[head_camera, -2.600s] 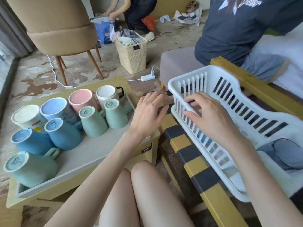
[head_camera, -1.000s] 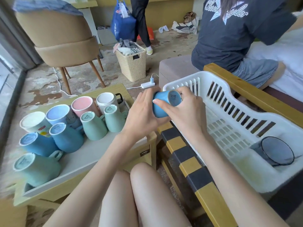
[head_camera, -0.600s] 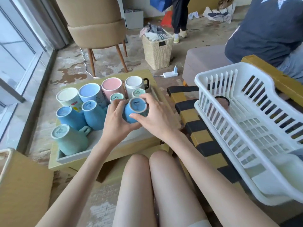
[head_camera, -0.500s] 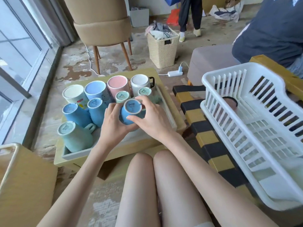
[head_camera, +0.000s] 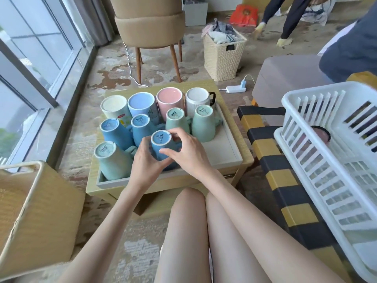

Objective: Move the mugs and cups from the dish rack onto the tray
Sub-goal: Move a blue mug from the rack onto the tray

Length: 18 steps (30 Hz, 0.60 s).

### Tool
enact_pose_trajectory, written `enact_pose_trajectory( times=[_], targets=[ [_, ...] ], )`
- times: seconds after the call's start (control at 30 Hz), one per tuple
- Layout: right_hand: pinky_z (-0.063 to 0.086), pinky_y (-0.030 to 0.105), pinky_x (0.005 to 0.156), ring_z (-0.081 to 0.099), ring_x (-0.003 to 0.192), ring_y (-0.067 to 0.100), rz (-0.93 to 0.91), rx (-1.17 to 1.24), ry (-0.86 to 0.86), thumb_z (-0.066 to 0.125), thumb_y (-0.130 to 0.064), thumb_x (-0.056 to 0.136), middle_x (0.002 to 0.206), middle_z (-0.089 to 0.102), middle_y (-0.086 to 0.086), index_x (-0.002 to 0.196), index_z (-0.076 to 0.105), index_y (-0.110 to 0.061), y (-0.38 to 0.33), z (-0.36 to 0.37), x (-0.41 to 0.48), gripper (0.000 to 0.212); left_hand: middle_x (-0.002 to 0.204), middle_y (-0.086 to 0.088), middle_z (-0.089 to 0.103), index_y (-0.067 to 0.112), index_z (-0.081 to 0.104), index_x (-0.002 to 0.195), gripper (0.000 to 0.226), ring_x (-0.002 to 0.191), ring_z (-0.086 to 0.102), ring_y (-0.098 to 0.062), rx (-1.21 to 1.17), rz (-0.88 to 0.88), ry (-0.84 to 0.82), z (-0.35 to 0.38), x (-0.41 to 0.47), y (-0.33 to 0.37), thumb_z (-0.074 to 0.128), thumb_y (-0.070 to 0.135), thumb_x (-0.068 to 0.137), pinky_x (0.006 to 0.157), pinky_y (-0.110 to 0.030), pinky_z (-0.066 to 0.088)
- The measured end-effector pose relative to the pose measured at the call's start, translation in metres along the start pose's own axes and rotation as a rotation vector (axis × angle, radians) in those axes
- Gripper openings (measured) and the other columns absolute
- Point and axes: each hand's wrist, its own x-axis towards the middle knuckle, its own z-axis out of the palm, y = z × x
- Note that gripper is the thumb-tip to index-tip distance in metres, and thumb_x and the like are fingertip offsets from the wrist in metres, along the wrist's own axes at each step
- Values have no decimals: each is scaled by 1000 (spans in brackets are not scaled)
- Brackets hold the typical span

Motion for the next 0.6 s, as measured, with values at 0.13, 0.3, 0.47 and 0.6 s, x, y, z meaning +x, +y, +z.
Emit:
enact_pose_trajectory(
  times=[0.13,0.3,0.47,0.6],
  targets=[
    [49,41,92,62,110,18,-2,28,-1,77,-39,79,117,68,0,120,57,-17,5,1,1,51,110,3,63,21,49,122,61,100,57,-22,96,-17,49,5,-6,2,79,40,73,79,-38,49],
    [49,41,93,62,110,16,12,63,-5,78,-37,78,116,69,-2,118,58,-19,5,2,2,49,126,0,54,19,48,134,71,119,52,-22,228,28,50,-8,-5,12,82,36,74,85,-40,49],
    [46,40,97,58,113,14,66,93,-13,72,-40,80,120,64,-4,120,55,-23,4,7,0,47,121,2,63,21,57,126,41,111,61,-23,514,206,78,-49,-4,20,69,24,86,72,-38,51],
    [42,33,96,49,123,20,62,31,-41,77,-40,76,131,55,1,126,47,-18,3,20,0,62,117,-6,64,15,62,118,32,109,59,-30,676,295,209,-76,-5,11,66,16,87,85,-42,46]
  ],
)
